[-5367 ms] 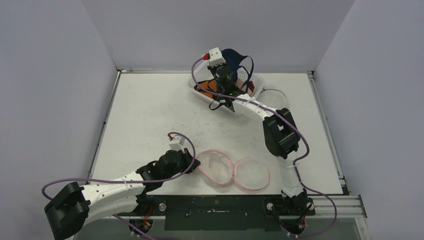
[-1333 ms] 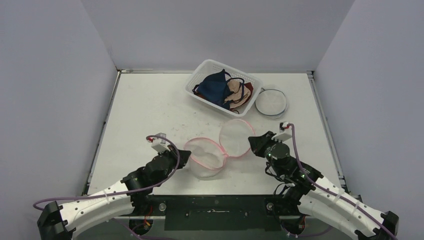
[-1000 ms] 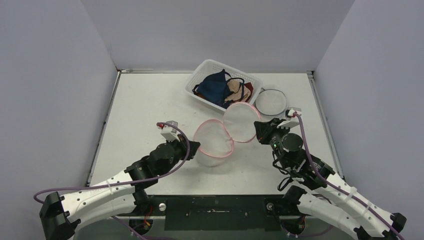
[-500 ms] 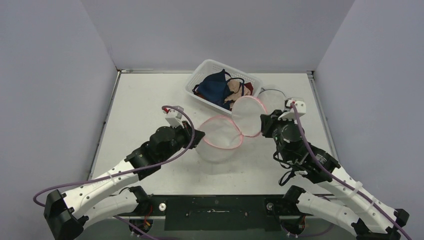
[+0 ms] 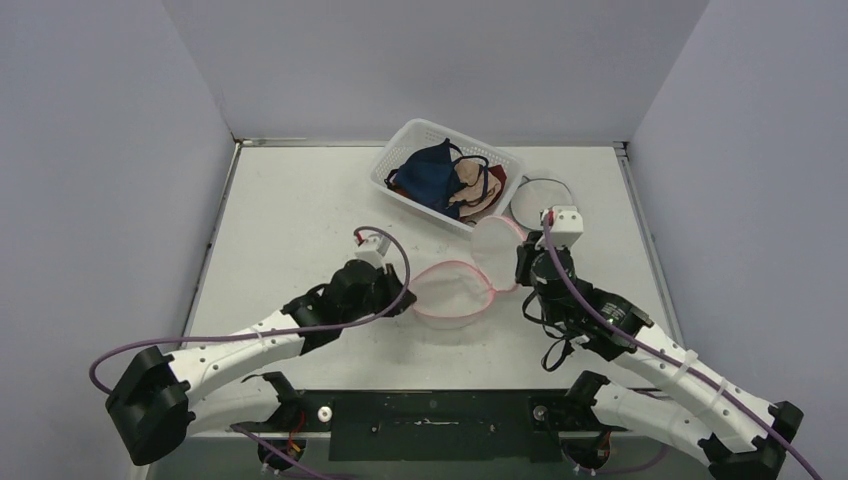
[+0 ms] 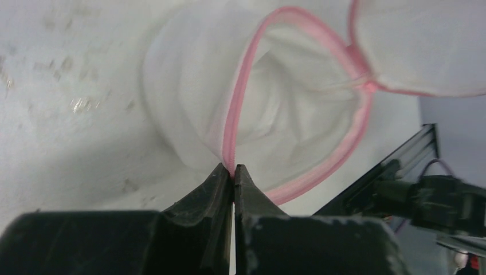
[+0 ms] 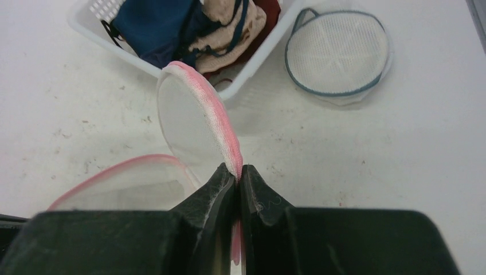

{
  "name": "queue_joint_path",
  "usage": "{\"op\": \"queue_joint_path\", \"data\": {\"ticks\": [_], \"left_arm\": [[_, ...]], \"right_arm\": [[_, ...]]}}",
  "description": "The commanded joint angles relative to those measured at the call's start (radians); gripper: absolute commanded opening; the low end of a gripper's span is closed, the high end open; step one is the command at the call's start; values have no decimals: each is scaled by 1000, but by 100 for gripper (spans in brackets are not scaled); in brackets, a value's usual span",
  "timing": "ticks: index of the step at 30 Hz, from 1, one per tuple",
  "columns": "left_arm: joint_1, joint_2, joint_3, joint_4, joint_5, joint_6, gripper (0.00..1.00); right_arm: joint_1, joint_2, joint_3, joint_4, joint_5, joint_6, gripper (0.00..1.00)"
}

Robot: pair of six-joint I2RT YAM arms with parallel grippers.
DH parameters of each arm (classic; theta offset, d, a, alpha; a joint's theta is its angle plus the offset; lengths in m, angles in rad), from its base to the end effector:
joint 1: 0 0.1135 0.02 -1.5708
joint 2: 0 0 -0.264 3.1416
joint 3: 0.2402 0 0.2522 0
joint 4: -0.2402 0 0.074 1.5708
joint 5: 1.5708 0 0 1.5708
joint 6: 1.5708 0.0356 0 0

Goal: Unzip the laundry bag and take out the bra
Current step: Close the laundry bag at the center of the board.

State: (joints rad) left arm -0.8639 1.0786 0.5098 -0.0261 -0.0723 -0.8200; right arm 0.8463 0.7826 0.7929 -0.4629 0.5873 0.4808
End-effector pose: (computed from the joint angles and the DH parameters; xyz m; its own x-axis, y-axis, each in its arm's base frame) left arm 0.1479 -0.1691 0.2034 -0.7744 -0.2162 -0.5946 0.2248 0.7845 -0.5779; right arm 0.1277 0.1145 0.3169 -0.3925 0.1374 -0.9094 -0.1258 0.9715 0.2011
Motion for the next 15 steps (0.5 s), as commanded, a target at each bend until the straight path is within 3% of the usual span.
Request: {"op": "queue_joint_path", "data": {"ticks": [1,5,10,15], "left_arm": [[7,-38,245,28,8,82,2],[7,-71,184,65,3,72,3],[9,-9,8,200,24,-13,3],[11,81,9,231,62,-27,1]], "right_arm": [[10,17,197,55,34,-79,5],[11,-3,184,43,37,-72,5],[11,-51,-3,43,43,0,5],[11,-111,-87,38,51,40,5]]}}
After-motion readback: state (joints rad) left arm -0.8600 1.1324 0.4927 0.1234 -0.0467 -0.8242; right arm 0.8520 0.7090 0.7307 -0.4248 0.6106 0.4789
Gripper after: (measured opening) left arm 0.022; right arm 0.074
